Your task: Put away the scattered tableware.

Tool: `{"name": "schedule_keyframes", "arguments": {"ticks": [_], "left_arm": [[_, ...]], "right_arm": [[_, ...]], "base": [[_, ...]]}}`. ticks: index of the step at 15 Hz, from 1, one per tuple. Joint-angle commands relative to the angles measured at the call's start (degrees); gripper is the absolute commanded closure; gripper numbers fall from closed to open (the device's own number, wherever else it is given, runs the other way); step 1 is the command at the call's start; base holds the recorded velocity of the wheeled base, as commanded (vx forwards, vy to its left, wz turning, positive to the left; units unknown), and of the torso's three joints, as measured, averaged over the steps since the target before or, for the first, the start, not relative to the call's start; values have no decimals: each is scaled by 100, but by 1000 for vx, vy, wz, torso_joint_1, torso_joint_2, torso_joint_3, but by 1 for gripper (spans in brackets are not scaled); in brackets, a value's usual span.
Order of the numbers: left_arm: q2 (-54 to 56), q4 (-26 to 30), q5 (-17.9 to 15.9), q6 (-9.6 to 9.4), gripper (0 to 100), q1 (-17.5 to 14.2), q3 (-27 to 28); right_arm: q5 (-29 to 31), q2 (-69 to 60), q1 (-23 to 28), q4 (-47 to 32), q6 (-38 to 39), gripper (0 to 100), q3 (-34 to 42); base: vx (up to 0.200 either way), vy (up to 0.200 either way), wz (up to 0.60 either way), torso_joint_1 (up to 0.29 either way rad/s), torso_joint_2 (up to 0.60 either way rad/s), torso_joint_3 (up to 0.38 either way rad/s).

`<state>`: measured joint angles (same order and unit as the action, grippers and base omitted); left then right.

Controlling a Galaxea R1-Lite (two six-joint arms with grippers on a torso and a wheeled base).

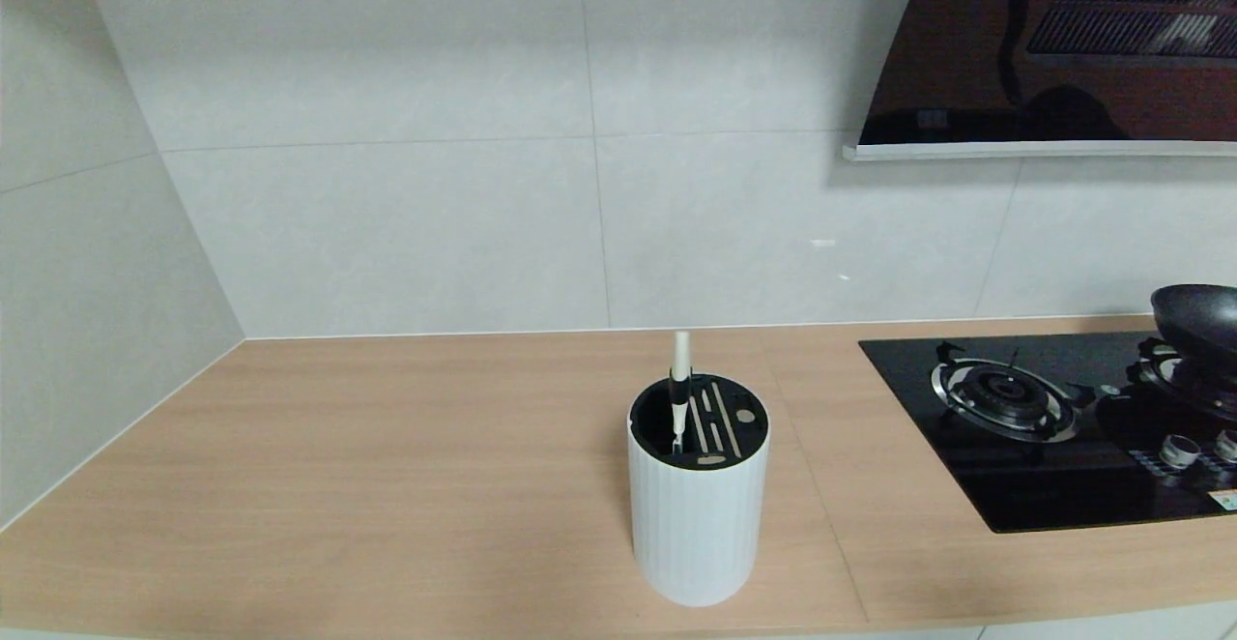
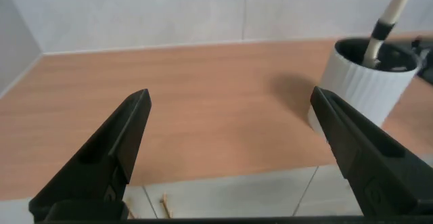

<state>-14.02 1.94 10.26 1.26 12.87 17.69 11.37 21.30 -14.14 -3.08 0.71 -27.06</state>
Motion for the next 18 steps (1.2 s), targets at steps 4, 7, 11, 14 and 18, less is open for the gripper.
{"name": "schedule_keyframes", "arguments": {"ticks": [4, 7, 11, 14, 18], "left_arm": [[848, 35, 670, -266, 0, -786, 15], [1402, 193, 318, -785, 0, -1296, -301], [1402, 61, -7, -679, 0, -1296, -1409], [1402, -167, -499, -301, 0, -1296, -1637], [1402, -176, -859, -275, 0, -1296, -1769]], "right_arm": [[5, -1594, 992, -773, -554, 0, 307], [-434, -2130, 1414, -676, -774, 0, 843], [-487, -2130, 1414, 598, -580, 0, 2197], [-1014, -2130, 1414, 1319, -475, 0, 2706], [-1137, -2130, 1414, 308, -264, 0, 2706]], "base": [[0, 0, 0, 0, 0, 0], [0, 0, 0, 0, 0, 0], [0, 0, 0, 0, 0, 0], [0, 0, 0, 0, 0, 0], [0, 0, 0, 0, 0, 0]]}}
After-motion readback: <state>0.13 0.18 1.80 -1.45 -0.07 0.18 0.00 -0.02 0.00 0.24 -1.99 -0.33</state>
